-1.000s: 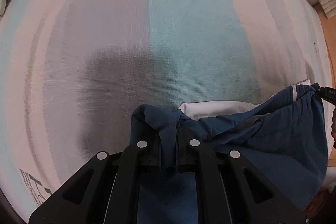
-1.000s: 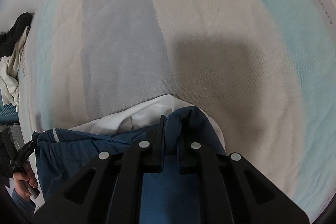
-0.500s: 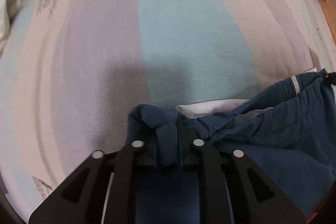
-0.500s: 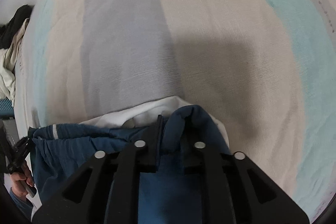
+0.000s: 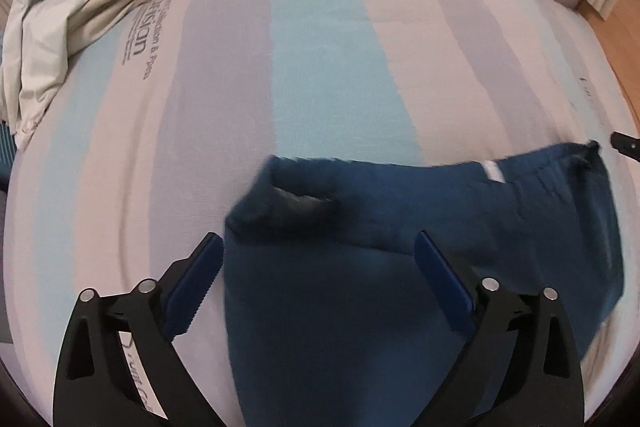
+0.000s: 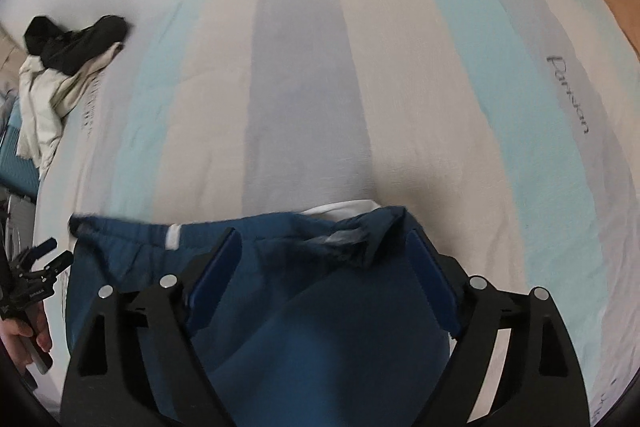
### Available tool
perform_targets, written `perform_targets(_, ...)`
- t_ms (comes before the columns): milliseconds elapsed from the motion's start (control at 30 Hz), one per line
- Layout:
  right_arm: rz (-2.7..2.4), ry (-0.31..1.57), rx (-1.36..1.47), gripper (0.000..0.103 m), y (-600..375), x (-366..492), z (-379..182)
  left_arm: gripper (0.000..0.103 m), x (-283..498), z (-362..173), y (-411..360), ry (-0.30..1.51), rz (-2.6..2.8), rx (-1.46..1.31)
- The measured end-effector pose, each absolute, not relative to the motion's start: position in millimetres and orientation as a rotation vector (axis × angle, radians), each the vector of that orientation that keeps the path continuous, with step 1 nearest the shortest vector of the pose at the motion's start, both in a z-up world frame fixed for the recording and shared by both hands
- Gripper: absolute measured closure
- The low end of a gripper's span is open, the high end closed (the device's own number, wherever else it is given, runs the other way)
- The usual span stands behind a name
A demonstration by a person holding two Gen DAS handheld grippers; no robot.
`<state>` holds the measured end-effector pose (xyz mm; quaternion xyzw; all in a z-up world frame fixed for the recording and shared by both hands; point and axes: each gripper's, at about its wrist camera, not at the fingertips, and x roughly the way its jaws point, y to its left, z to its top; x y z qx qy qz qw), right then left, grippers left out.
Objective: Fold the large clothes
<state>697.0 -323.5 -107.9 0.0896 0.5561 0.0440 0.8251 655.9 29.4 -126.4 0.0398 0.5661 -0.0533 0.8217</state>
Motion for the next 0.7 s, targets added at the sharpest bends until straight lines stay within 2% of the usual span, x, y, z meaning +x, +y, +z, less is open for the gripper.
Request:
perform_targets(300, 0.218, 1.257, 0.041, 0.021, -263.9, 615.3, -107.9, 0.006, 592.2, -122.7, -44.0, 1.273, -0.293, -0.026)
perform_targets(533, 0.192, 1.341, -0.003, 0.021, -243.9, 596.9, -155.5, 0.007, 566.1, -165.8, -81.7, 1.324, -0.306, 0.041)
perform_targets(700, 0.165, 1.373, -0.047, 0.017, -240.6, 610.0, -194.0, 0.005, 578.3, -200.3, -71.7, 1.347, -0.234, 0.109)
